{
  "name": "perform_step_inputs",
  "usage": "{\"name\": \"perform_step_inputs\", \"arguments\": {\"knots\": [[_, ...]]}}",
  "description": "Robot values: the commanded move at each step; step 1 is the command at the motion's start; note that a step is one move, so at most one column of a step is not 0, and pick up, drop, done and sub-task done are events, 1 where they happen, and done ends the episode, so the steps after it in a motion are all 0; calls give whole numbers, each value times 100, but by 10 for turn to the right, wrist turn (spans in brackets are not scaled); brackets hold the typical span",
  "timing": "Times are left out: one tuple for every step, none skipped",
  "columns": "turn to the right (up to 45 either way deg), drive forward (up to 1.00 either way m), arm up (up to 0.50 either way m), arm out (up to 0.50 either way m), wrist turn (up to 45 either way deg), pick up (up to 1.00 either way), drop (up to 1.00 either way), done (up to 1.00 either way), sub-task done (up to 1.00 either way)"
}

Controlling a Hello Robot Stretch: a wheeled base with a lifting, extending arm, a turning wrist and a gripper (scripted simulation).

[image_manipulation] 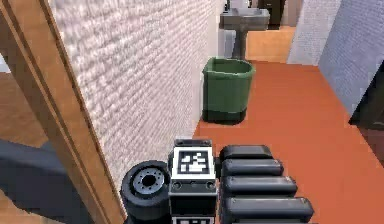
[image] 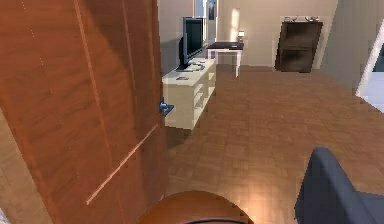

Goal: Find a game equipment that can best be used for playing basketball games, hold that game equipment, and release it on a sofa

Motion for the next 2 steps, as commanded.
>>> {"name": "perform_step_inputs", "arguments": {"knots": [[120, 0, 0, 0, 0, 0, 0, 0, 0], [0, 100, 0, 0, 0, 0, 0, 0, 0]]}}
